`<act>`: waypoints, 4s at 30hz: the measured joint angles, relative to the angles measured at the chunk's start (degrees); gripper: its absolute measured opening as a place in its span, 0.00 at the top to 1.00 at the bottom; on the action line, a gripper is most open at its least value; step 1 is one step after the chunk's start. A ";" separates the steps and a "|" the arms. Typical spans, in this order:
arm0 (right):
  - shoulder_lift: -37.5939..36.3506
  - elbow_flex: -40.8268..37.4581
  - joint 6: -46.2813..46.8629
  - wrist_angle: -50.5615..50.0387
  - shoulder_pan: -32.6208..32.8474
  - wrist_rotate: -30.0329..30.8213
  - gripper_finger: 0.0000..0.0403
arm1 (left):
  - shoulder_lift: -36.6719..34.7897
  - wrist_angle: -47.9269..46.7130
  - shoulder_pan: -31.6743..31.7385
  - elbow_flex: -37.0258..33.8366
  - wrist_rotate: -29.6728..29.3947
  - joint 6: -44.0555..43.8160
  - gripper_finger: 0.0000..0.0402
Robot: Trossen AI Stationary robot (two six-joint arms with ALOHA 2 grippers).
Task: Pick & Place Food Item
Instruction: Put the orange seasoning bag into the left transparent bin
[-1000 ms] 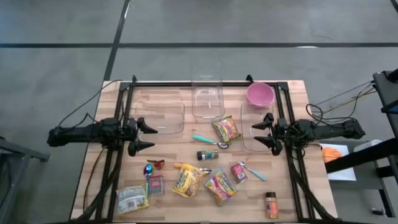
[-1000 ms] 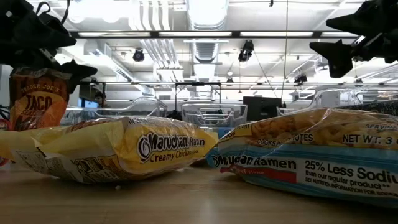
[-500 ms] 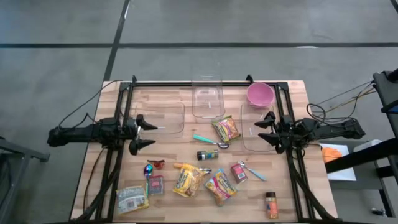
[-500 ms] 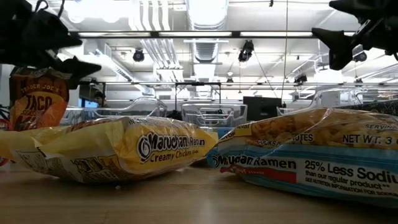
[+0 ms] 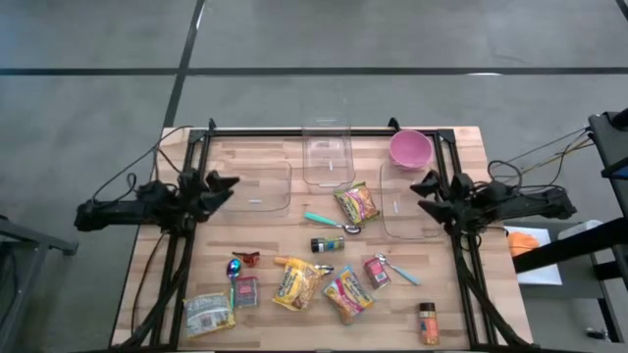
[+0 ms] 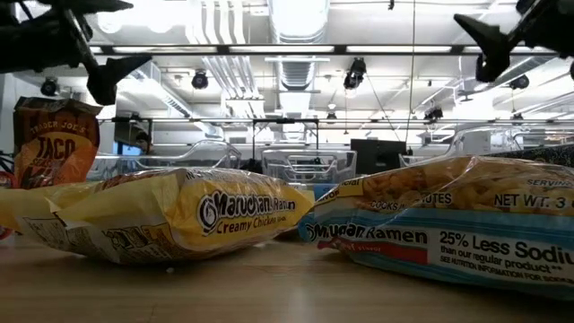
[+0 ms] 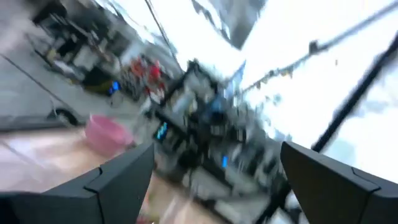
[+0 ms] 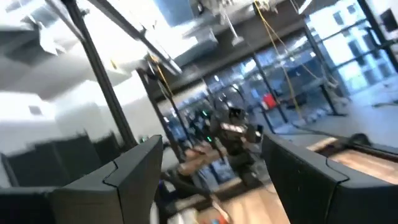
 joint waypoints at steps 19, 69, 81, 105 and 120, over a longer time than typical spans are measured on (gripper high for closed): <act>12.61 30.62 -1.89 -41.64 0.00 -8.10 0.33 | 19.97 -34.24 0.00 27.05 12.90 5.60 0.11; 22.04 34.35 -1.98 -34.12 0.00 -1.56 0.33 | 54.72 -74.77 -10.41 57.60 22.18 -2.06 0.33; 22.09 34.35 2.24 -34.19 0.00 1.55 0.33 | 63.02 -79.55 -22.10 57.55 11.02 8.20 0.35; 23.89 34.35 1.12 -34.53 0.00 1.45 0.33 | 75.22 -69.31 -24.44 50.15 15.87 3.71 0.35; 23.89 34.33 1.63 -38.14 0.00 0.92 0.33 | 77.11 -67.69 -24.37 49.15 16.18 3.99 0.74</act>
